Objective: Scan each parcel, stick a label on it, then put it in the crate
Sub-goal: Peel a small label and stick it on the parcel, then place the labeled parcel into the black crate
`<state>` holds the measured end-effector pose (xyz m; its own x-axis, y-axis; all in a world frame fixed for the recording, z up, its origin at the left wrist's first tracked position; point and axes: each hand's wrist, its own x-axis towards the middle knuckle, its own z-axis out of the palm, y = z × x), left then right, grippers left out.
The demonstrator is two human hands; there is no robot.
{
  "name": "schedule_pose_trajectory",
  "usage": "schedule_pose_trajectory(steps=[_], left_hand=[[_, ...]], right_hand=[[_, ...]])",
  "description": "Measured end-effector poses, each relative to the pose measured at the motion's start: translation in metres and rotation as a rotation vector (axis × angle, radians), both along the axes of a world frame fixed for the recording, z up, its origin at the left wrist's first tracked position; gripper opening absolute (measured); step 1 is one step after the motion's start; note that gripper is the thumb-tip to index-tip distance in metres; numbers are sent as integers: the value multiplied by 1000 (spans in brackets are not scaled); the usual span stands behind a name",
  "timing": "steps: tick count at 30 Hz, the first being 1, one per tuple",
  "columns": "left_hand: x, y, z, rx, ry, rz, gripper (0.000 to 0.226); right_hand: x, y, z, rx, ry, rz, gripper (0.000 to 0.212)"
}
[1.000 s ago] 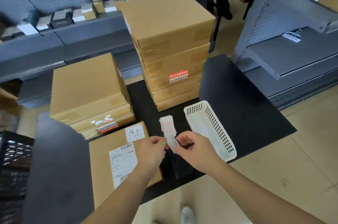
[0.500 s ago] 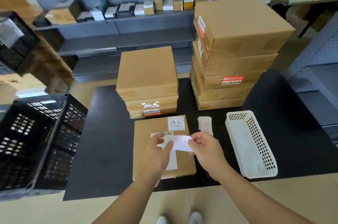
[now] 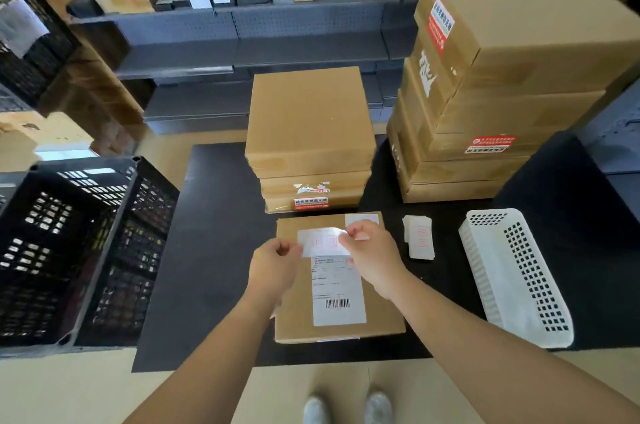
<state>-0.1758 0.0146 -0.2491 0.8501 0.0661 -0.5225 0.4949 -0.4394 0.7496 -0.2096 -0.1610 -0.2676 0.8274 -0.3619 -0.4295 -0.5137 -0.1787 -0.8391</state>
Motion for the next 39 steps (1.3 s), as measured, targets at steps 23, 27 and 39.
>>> schedule_pose_trajectory(steps=[23,27,39], left_hand=[[56,4,-87,416,-337,-333,8],[57,11,-101,451,-426,-452,20],[51,41,-104,329,-341,-305,51]], right_hand=[[64,20,-92,-597,-98,124,20],[59,15,-90,-717,-217,167,40],[32,-13,-82,-718,-175,120,42]])
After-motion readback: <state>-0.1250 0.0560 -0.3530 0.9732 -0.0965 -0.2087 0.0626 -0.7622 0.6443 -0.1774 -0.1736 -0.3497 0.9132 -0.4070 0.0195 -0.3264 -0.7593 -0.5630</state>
